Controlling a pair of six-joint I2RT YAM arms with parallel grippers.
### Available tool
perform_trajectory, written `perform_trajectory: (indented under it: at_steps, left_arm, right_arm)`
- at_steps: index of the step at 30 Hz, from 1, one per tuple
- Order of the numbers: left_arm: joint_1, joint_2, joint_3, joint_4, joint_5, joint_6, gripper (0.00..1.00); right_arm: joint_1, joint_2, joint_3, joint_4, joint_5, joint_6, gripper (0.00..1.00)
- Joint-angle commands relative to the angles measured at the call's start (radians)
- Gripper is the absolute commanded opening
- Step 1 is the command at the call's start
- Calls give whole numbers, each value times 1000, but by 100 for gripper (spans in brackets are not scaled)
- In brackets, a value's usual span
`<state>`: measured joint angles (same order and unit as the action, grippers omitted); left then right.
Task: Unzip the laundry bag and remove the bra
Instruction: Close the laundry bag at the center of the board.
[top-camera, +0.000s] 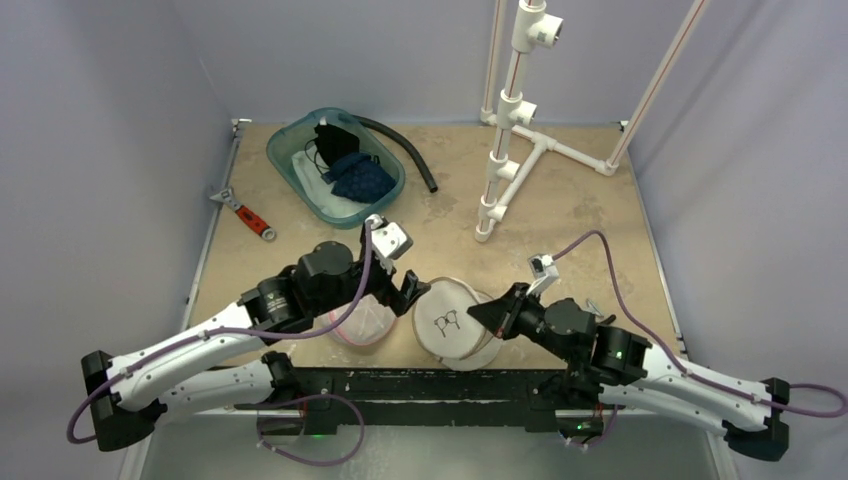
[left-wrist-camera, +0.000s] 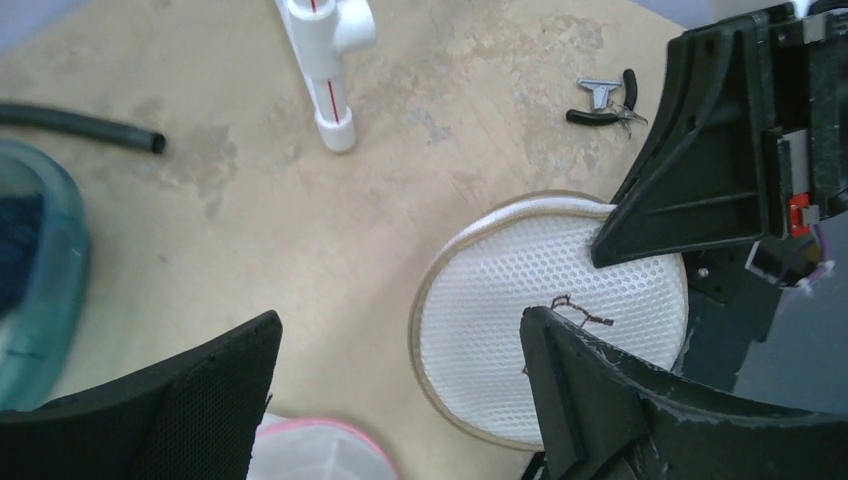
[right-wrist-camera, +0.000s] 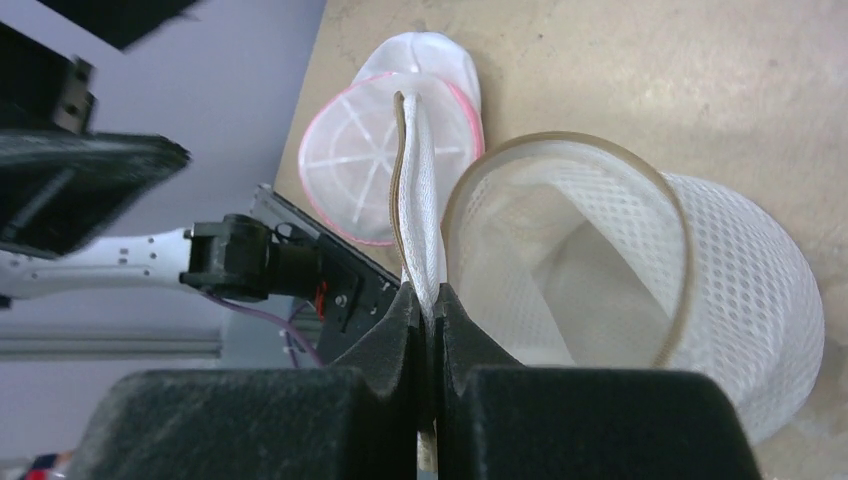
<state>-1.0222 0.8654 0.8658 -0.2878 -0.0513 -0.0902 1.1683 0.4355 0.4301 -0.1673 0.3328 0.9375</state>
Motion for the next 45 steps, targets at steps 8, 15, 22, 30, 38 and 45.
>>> perform_trajectory:
  at_steps: [8,15,22,30,38,45]
  left_arm:
    - [-3,-20,-254,258,-79,-373,90]
    - [-3,-27,-274,207,-112,-391,90]
    - [-3,-60,-280,183,-133,-388,90]
    - [-3,-96,-265,128,-157,-382,91]
    - [-2,-136,-249,34,-250,-444,91]
    - [-3,-209,-246,-90,-363,-555,91]
  right_arm:
    - [-3,-80,-57,-242,180,426,0]
    - [-3,-51,-52,-370,261,546,1]
    - [-2,23,69,-395,320,470,51]
    - [-2,183,326,-481,382,298,63]
    - [-4,335,263,-111,10,95,44]
    - [-8,301,-10,-22,4,284,41]
